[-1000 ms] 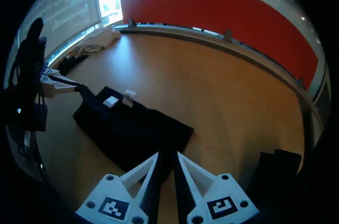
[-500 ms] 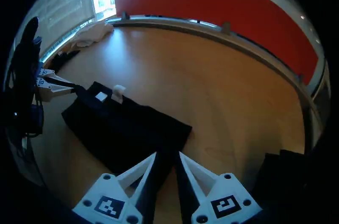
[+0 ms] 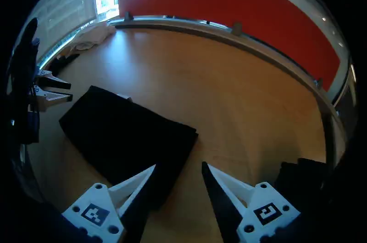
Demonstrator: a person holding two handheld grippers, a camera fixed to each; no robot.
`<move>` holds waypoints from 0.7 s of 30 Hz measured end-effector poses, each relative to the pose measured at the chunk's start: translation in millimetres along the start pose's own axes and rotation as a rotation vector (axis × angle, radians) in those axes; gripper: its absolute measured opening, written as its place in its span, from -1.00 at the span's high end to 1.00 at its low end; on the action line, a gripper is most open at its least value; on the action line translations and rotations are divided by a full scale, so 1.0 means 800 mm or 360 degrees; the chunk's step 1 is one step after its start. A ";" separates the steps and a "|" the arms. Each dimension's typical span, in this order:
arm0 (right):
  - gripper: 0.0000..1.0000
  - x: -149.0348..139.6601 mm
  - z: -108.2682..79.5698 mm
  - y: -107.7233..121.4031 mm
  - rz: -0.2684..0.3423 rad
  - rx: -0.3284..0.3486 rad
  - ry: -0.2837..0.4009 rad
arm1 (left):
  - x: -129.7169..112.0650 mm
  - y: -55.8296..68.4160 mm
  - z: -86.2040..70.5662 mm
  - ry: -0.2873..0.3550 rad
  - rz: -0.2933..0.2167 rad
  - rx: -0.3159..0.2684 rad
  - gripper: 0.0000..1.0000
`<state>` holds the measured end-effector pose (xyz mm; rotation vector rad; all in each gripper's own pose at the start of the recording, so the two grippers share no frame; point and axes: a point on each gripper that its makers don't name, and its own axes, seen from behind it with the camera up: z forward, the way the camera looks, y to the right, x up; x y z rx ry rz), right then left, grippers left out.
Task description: Fold towel
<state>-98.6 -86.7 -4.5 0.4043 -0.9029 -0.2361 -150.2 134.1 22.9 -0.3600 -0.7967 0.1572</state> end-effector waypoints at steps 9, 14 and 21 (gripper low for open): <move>-0.96 0.003 -0.011 -0.007 0.0035 0.0019 0.0037 | -0.009 -0.002 -0.019 0.0006 -0.0031 0.0007 -0.85; -0.96 -0.004 -0.017 -0.013 0.0045 0.0031 0.0035 | -0.019 -0.003 -0.034 0.0007 -0.0051 0.0022 -0.86; -0.96 -0.021 -0.026 -0.024 0.0035 0.0040 0.0020 | -0.046 -0.008 -0.063 -0.0007 -0.0080 0.0066 -0.86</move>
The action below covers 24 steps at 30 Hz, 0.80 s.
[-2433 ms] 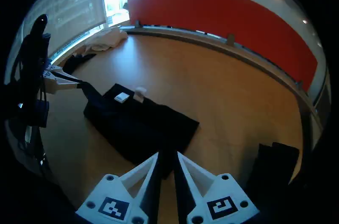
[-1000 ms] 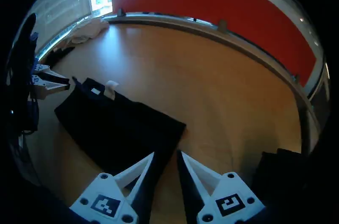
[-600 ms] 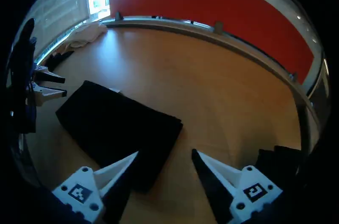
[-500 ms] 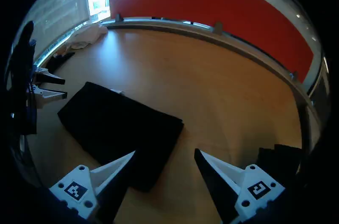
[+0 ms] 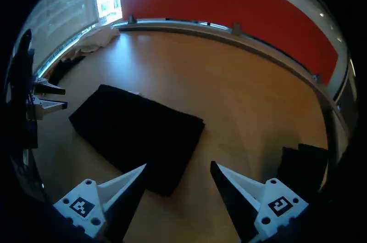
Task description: Fold towel
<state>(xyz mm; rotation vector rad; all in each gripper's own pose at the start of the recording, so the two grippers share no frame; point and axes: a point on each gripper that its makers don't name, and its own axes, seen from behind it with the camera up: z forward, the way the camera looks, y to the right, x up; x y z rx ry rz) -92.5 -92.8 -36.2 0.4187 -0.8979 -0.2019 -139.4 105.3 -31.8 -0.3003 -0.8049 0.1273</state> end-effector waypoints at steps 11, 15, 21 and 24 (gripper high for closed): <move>-0.96 -0.018 -0.015 -0.014 -0.0022 0.0016 0.0002 | -0.047 -0.004 -0.046 -0.0018 -0.0073 0.0057 -0.86; -0.96 -0.020 -0.013 -0.015 -0.0042 0.0023 -0.0006 | -0.056 -0.008 -0.057 -0.0020 -0.0101 0.0077 -0.86; -0.96 -0.022 -0.008 -0.018 -0.0072 0.0046 -0.0016 | -0.067 -0.012 -0.069 -0.0019 -0.0136 0.0101 -0.86; -0.96 -0.026 -0.005 -0.020 -0.0090 0.0058 -0.0030 | -0.073 -0.015 -0.075 -0.0020 -0.0149 0.0113 -0.86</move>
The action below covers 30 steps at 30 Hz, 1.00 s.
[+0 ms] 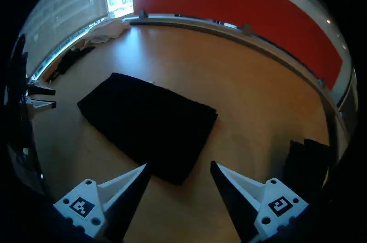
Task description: Fold towel
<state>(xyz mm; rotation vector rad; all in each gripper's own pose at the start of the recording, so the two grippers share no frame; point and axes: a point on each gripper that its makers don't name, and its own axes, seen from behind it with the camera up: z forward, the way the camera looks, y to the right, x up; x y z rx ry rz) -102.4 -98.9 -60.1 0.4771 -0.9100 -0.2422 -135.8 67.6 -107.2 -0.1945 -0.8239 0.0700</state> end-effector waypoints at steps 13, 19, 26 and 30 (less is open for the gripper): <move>-0.43 -0.032 0.015 -0.003 -0.0061 0.0049 -0.0043 | -0.021 -0.016 -0.017 -0.0019 -0.0061 0.0039 -0.86; -0.14 -0.040 0.017 -0.005 -0.0063 0.0085 -0.0071 | -0.027 -0.017 -0.021 -0.0026 -0.0071 0.0041 -0.86; 0.25 -0.049 0.017 -0.004 -0.0105 0.0100 -0.0101 | -0.030 -0.017 -0.022 -0.0030 -0.0071 0.0040 -0.86; 0.36 -0.048 0.017 -0.005 -0.0135 0.0099 -0.0099 | -0.031 -0.017 -0.022 -0.0035 -0.0071 0.0040 -0.86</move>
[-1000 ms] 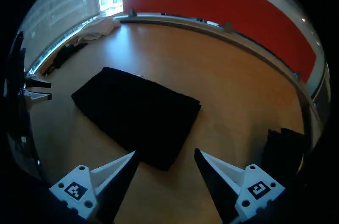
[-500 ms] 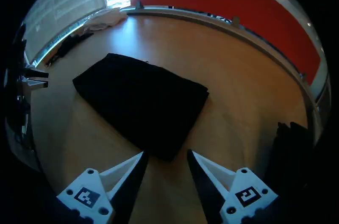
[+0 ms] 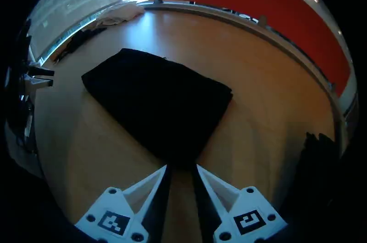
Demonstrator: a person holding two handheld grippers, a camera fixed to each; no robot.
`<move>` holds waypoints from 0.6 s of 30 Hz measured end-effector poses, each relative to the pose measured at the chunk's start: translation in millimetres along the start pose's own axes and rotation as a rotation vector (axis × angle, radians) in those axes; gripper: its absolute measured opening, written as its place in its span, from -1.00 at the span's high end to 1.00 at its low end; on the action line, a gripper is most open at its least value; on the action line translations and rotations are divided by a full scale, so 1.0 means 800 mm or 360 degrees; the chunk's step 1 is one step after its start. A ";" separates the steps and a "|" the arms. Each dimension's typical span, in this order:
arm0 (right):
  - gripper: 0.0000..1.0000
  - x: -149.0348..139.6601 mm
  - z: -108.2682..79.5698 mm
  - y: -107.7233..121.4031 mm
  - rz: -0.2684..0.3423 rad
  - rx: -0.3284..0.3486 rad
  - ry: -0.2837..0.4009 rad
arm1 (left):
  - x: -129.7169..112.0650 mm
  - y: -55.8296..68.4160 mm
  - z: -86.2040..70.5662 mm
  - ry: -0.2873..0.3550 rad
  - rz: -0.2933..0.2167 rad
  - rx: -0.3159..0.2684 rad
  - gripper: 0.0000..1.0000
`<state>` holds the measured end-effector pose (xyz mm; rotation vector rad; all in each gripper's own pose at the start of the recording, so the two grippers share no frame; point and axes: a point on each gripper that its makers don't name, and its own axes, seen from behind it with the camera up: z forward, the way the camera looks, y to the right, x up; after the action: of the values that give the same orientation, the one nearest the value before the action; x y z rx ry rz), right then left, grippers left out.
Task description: Fold towel
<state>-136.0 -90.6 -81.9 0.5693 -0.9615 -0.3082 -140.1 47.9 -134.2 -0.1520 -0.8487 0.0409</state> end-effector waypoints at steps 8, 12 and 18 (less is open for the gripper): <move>0.37 0.004 -0.002 0.003 -0.0018 -0.0020 0.0006 | -0.003 -0.001 -0.001 -0.0006 0.0004 -0.0002 -0.86; 0.61 0.005 -0.001 0.002 -0.0026 -0.0012 0.0005 | -0.004 -0.002 -0.001 -0.0008 0.0002 -0.0001 -0.86; 0.86 0.006 -0.002 -0.002 -0.0045 0.0004 0.0004 | -0.006 -0.001 -0.001 -0.0011 0.0001 -0.0002 -0.86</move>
<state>-132.4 -93.7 -80.3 0.5862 -0.9520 -0.3315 -142.8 46.3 -138.1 -0.1531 -0.8559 0.0413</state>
